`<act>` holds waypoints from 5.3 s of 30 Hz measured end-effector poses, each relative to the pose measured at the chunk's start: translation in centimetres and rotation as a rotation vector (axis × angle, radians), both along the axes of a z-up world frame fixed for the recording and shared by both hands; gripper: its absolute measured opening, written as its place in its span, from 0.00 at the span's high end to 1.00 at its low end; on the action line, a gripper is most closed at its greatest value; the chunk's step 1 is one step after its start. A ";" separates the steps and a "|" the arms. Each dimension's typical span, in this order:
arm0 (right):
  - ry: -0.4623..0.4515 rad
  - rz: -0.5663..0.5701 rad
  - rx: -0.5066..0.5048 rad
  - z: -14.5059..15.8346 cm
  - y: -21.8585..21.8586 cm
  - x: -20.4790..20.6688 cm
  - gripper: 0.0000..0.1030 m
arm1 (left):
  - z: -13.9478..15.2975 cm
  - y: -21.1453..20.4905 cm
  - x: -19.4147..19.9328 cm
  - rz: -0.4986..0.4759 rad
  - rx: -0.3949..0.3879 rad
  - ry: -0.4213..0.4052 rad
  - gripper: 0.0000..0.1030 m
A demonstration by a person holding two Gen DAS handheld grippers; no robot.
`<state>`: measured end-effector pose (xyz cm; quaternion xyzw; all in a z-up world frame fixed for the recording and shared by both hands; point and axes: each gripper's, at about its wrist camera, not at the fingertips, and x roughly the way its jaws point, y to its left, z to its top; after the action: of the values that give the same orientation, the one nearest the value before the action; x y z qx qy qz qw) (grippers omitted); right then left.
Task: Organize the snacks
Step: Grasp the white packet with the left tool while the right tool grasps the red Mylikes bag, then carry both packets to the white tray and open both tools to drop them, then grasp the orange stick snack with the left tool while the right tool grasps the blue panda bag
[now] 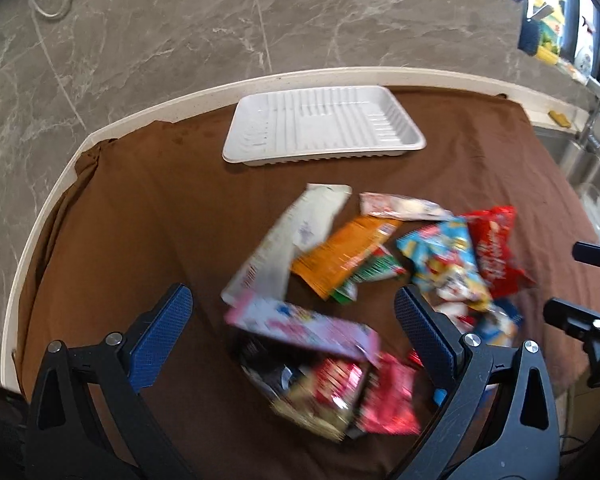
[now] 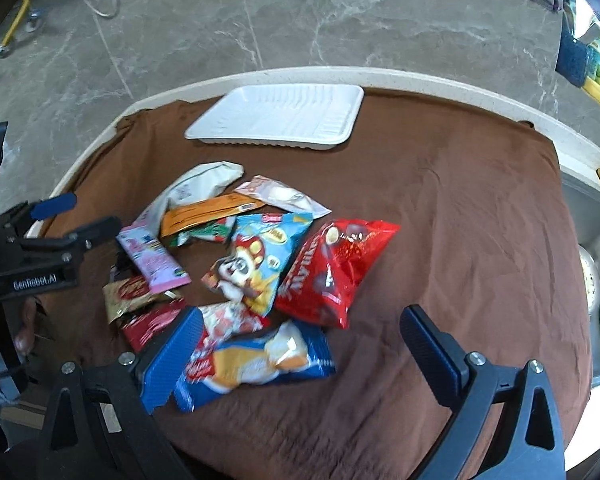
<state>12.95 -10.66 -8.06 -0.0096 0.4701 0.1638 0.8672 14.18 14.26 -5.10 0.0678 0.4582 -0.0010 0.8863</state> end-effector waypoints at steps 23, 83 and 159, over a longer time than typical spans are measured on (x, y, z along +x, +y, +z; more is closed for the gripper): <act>0.228 -0.178 0.033 -6.0 0.1 8.1 0.42 | -10.3 2.9 16.7 -0.194 0.092 0.203 0.16; 0.167 -0.029 0.341 -0.4 3.0 29.3 0.65 | -5.3 8.5 33.4 -0.211 -0.422 0.192 0.79; 0.350 0.010 0.078 -8.4 5.1 10.6 0.23 | -9.2 0.2 16.3 -0.634 -0.187 0.401 0.77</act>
<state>23.56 -5.58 -16.41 0.0503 0.6073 0.1851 0.7710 30.46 14.43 -14.33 0.1236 0.5767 -0.3299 0.7371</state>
